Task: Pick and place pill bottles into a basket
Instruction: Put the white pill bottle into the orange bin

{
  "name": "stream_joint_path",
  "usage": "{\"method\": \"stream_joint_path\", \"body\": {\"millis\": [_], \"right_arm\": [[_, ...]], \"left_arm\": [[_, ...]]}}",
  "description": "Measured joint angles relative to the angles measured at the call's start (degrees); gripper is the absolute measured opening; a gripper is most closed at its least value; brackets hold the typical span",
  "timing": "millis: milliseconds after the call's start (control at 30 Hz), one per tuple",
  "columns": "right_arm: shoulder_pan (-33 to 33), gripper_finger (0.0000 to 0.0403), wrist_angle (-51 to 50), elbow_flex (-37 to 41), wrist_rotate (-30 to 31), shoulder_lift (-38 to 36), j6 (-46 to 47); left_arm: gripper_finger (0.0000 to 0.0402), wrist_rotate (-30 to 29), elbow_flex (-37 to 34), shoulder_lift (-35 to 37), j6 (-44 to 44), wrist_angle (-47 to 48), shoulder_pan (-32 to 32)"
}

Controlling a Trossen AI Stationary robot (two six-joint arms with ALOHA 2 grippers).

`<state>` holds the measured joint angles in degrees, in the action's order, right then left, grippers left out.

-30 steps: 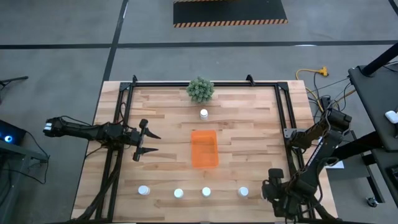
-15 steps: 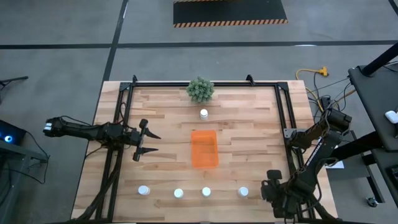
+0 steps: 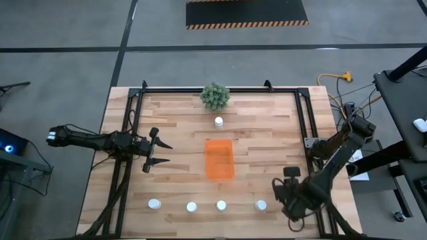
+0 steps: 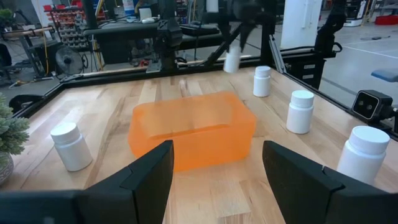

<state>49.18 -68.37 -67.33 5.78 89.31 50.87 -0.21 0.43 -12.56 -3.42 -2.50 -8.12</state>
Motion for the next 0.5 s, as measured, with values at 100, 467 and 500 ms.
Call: {"method": "stream_joint_path", "body": {"millis": [100,467,500], "right_arm": [[-4.62,0.0141,-3.52,-3.01,0.3,-0.1,-1.41],[-19.24,0.0141,0.37,-8.24,3.28,-1.83,-9.99],[-20.25,0.0141,1.38,-8.5,2.91,-2.04,-11.31]], "left_arm": [[0.0228,-0.01,0.01,0.0,0.01,-0.01,0.0],[0.0228,0.0,0.02,-0.02,0.01,0.01,0.02],[0.0228,-0.04,0.0,-0.02,0.0,-0.02,0.0]]}}
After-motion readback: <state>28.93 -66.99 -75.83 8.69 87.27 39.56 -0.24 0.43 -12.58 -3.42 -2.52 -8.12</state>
